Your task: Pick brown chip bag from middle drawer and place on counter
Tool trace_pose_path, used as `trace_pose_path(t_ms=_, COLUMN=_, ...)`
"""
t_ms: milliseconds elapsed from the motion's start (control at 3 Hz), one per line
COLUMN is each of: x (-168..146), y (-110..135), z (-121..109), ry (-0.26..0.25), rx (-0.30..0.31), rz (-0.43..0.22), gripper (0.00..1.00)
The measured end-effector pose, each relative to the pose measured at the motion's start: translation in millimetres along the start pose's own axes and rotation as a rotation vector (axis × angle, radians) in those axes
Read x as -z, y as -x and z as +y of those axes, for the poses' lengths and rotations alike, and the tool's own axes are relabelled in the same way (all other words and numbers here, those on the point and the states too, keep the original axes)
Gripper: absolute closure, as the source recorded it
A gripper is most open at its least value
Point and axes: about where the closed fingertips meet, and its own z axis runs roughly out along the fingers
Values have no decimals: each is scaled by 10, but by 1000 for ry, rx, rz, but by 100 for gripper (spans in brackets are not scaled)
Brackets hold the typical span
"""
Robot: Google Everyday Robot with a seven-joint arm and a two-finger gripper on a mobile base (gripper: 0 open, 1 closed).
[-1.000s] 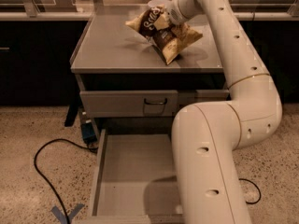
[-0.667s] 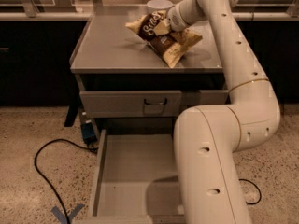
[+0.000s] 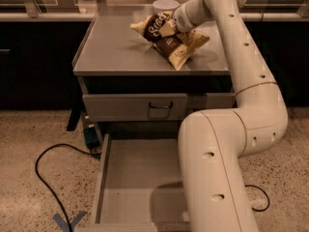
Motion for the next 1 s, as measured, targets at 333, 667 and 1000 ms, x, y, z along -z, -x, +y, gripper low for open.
trace_pose_path(t_ms=333, x=0, y=0, z=0, ry=0, rx=0, rz=0, gripper=34)
trace_pose_path(t_ms=667, x=-1, y=0, z=0, ry=0, rx=0, rz=0, gripper=10)
trace_pose_path(t_ms=1000, x=-2, y=0, z=1, ry=0, rx=0, rz=0, gripper=0)
